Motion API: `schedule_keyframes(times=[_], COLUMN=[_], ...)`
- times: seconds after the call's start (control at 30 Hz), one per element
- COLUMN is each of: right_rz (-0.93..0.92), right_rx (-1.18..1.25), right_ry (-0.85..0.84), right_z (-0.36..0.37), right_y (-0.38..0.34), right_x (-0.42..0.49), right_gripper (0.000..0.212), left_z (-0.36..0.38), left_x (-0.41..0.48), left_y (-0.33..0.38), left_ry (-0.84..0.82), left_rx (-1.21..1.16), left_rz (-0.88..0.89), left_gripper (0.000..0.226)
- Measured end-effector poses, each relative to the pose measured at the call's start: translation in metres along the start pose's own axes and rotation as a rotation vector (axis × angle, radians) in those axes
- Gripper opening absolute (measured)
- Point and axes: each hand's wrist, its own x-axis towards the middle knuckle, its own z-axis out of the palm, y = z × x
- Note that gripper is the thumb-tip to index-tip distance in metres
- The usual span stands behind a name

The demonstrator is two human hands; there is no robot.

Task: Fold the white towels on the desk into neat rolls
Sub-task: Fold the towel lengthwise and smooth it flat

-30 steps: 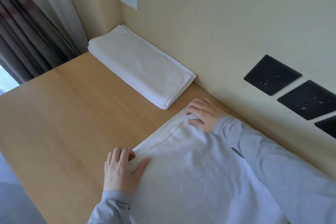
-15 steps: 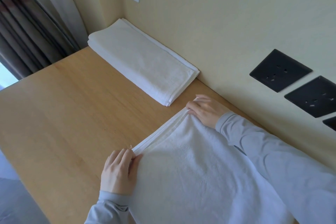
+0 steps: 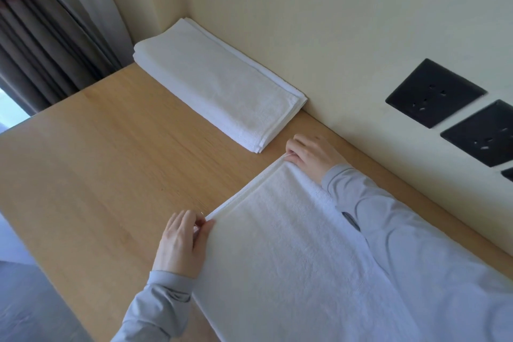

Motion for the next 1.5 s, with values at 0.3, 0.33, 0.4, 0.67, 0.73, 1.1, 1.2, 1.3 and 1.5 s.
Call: schedule_keyframes(times=[0.3,0.33,0.4,0.67,0.73,1.1,1.2,1.3,1.5], right_rz=[0.056,0.042,0.038,0.336,0.256,0.229,0.484,0.431,-0.174], right_rx=[-0.29,-0.297,-0.31,0.038,0.102,-0.032,-0.029,-0.137,-0.002], right_ry=[-0.157,-0.165,-0.195,-0.097,0.177,-0.221,-0.267,-0.186,-0.297], right_z=[0.004,0.003,0.002,-0.003,-0.002,0.012,0.003,-0.002,0.013], right_y=[0.028,0.03,0.032,-0.007,-0.041,0.005,0.04,0.011,-0.1], right_x=[0.01,0.013,0.02,0.008,-0.015,-0.074,-0.078,-0.082,-0.176], right_gripper=[0.057,0.059,0.061,0.037,0.032,0.052,0.054,0.061,0.062], left_z=[0.001,-0.001,-0.005,-0.014,-0.016,0.022,0.025,0.024,0.024], left_x=[-0.004,-0.001,0.005,0.016,0.009,-0.048,-0.047,-0.047,-0.048], left_y=[0.004,0.002,-0.005,-0.009,0.0,0.038,0.038,0.038,0.041], left_ry=[0.0,-0.012,-0.056,-0.197,-0.049,-0.254,-0.277,-0.281,-0.276], left_rx=[0.114,0.11,0.102,0.096,0.217,0.392,0.401,0.442,0.478], left_rz=[0.002,0.05,0.109,-0.113,-0.13,0.128,0.103,0.094,0.099], left_gripper=[0.066,0.062,0.049,0.03,0.021,0.071,0.07,0.071,0.075])
